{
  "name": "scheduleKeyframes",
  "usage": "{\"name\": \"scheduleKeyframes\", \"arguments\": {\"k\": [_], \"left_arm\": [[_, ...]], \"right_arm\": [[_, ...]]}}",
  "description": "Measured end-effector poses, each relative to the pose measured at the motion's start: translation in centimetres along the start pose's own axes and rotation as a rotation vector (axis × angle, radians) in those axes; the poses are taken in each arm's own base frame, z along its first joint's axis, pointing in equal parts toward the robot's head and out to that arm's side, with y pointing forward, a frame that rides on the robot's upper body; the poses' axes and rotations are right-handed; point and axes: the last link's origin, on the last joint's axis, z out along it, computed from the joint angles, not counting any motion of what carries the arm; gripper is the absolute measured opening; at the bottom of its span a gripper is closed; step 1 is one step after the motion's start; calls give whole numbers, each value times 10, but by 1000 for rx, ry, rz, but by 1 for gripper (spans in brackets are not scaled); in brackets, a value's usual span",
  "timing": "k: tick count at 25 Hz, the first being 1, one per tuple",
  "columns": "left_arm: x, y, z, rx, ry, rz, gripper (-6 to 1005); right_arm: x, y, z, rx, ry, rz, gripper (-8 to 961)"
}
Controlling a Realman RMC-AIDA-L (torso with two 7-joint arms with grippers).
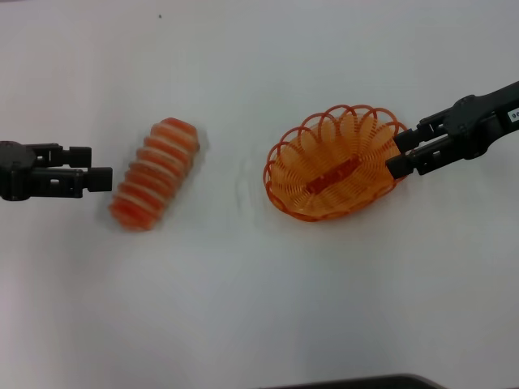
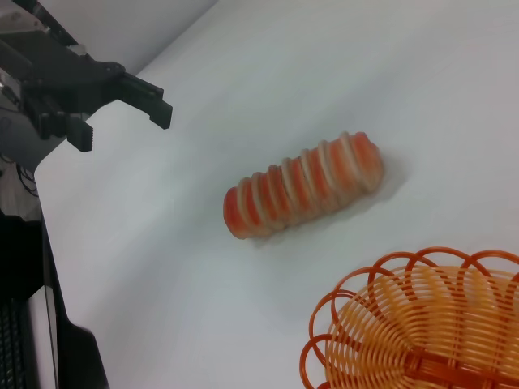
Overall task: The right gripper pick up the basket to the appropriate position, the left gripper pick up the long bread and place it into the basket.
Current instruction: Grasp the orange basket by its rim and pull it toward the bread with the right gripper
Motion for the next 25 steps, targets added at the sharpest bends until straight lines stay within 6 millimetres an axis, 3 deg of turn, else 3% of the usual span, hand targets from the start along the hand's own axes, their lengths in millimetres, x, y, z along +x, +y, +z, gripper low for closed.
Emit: {"name": "scheduleKeyframes", "arguments": {"k": [15,21,25], "left_arm": [[1,1,2,-5,-3,-8,928],[2,0,2,-5,-7,-8,925],[4,1,1,-8,-11,-10,924]], "right_arm": [[-8,0,-5,3,32,-10,746],[-47,4,-23,93,63,-19,745],[-77,6,-21,216,190,21,745]]}}
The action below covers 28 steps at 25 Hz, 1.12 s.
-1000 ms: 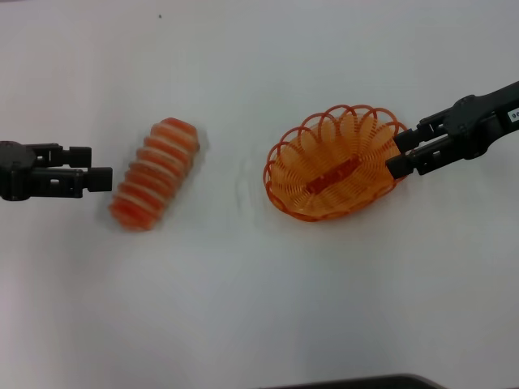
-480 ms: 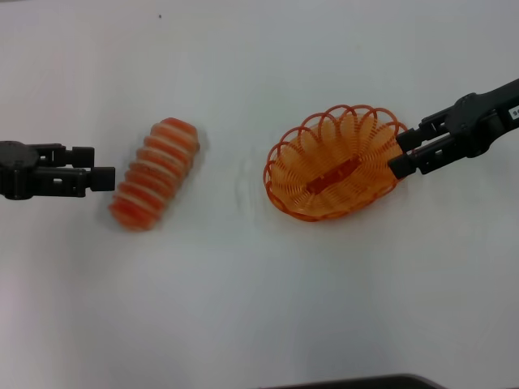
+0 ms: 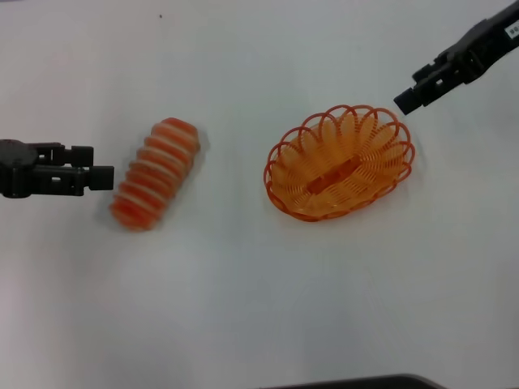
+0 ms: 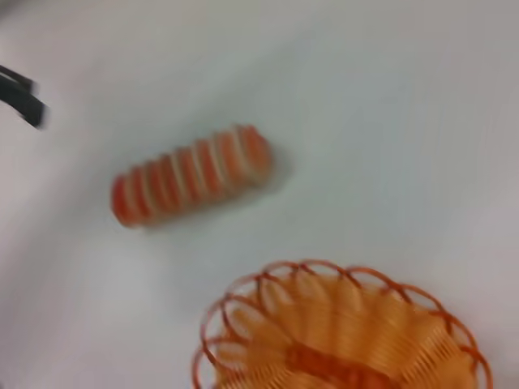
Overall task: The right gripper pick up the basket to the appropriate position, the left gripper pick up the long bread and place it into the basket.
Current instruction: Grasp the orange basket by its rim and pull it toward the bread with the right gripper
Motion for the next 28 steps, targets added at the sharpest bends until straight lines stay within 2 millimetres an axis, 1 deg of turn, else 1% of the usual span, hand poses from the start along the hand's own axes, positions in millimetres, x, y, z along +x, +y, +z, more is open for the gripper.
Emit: {"name": "scheduleKeyframes", "arguments": {"k": [2,4,9,13,17,21,28], "left_arm": [[0,0,-1,-3,-2,0,923],[0,1,-1,-4,-4,1,922],[0,1,-2,-5,-6,2,920],[0,2,0,-12,-6,0,918],[-1,2,1,-15,-8,0,917],[-1,2,1,-13,-5,-1,915],[0,2,4,-19,-5,2,912]], "right_arm": [[-7,1,3,49,69,13,746],[-11,0,7,87,103,34,746],[-16,-7,16,180,119,95,745],[-15,-15,15,247,119,151,745],[-10,-27,17,312,131,206,745],[-9,-30,30,319,126,212,745],[-6,-30,66,299,145,186,746]]}}
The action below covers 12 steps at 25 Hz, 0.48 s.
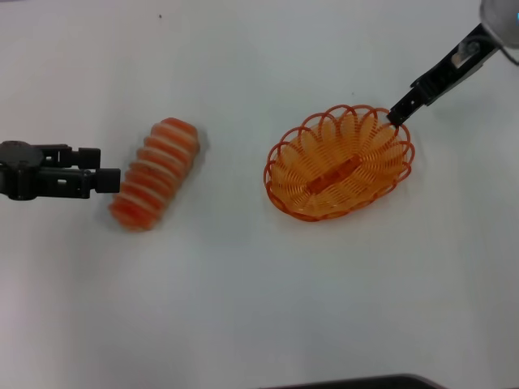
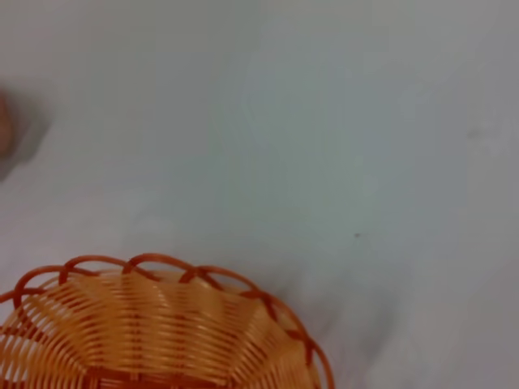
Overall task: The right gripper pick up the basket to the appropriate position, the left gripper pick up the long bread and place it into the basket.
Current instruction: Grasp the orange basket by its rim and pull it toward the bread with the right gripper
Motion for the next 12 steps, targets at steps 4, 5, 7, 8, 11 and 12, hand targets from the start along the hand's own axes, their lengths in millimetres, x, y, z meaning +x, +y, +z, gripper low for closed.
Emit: {"name": "scheduleKeyframes", "arguments": {"k": [4,5,7,8,11,12], "left_arm": [[2,0,0,-3,-2,4,910],[2,1,1,-4,-2,5,910],[2,1,1,-5,-3,8,909],[2,1,2,-5,-5,10,909],[2,1,3,-5,-8,13,908],[2,1,3,-6,-9,13,907]], "right_arm": [[0,5,12,-16,5,-7,746],[1,7,16,-22,8,-10,746],[1,10,21,-28,10,-15,741],[2,11,24,-32,13,-16,735],[5,14,31,-47,28,-23,719],[6,14,33,-50,31,-24,658]]}}
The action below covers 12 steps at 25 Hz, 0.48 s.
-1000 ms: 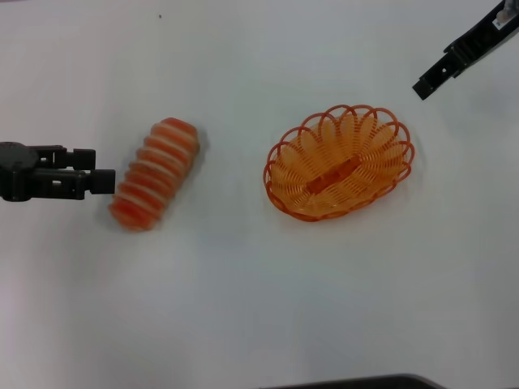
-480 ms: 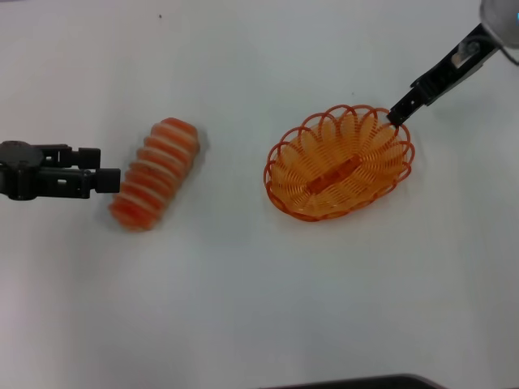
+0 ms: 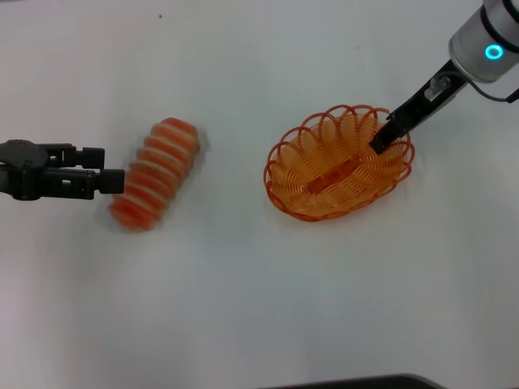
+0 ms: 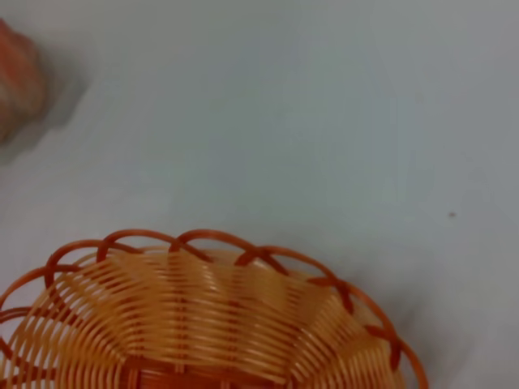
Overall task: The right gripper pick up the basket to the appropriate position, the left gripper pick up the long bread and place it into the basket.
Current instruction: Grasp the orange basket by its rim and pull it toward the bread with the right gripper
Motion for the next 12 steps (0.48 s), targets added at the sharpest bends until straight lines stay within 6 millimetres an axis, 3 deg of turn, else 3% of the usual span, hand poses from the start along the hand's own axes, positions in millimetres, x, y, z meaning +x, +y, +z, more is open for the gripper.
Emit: {"name": "scheduleKeyframes", "arguments": {"k": [2,12], "left_arm": [[0,0,0,-1,-1,0,906],[2,0,-1,-3,-5,6,902]], "right_arm": [[0,0,1,-3,2,-1,536],[0,3,0,-34,-12,7,325]]}}
